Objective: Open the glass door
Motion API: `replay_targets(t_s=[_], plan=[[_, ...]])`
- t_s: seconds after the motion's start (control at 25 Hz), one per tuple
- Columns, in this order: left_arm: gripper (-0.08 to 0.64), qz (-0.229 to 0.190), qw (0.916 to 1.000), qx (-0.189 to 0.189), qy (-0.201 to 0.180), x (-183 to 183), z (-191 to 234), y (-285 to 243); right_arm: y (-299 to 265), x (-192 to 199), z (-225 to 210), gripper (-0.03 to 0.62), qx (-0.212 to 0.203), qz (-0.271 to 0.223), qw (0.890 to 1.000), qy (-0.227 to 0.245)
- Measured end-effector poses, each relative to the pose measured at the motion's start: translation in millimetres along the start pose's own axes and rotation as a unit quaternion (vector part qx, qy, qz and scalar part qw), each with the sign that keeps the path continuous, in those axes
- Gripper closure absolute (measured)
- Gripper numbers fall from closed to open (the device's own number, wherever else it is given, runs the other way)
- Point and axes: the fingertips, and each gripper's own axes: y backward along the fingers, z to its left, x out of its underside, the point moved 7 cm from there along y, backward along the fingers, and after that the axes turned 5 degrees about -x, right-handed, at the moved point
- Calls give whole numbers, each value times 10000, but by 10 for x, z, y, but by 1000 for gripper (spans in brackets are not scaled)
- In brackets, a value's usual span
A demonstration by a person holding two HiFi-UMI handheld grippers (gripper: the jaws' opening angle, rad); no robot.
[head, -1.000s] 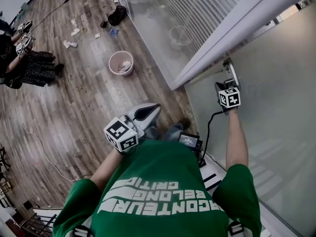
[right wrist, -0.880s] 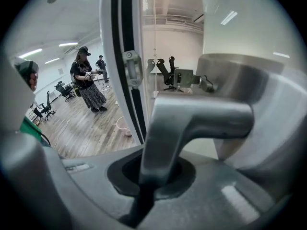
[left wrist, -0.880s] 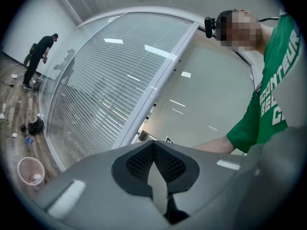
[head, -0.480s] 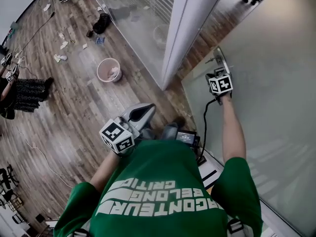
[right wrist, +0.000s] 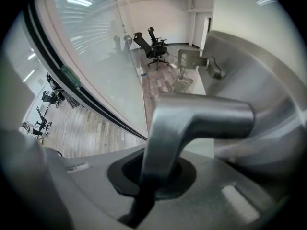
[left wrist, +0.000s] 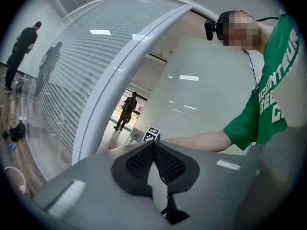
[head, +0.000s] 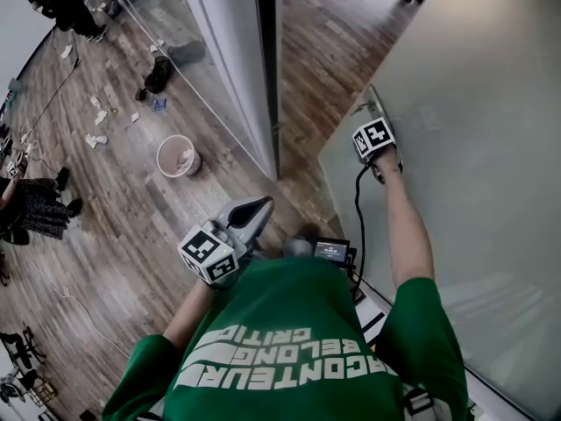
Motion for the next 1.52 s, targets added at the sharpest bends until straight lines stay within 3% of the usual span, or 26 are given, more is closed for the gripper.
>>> replay_targets(t_s=[0.24, 0.84, 1.12, 1.52], plan=[[543, 78, 9999, 103, -58, 53, -92, -365, 49, 5, -419, 598, -138, 456, 9981, -398], [543, -33, 9999, 33, -155, 134, -336, -1025, 160, 222, -1496, 598, 74, 272, 9942, -1040], [543, 111, 9998, 128, -95, 181, -405, -1285, 276, 363, -1996, 598, 158, 205, 9898, -1399], [543, 480, 9960, 675, -347, 71, -357, -1904, 418, 607, -2672, 600, 295, 93, 9806, -1934]])
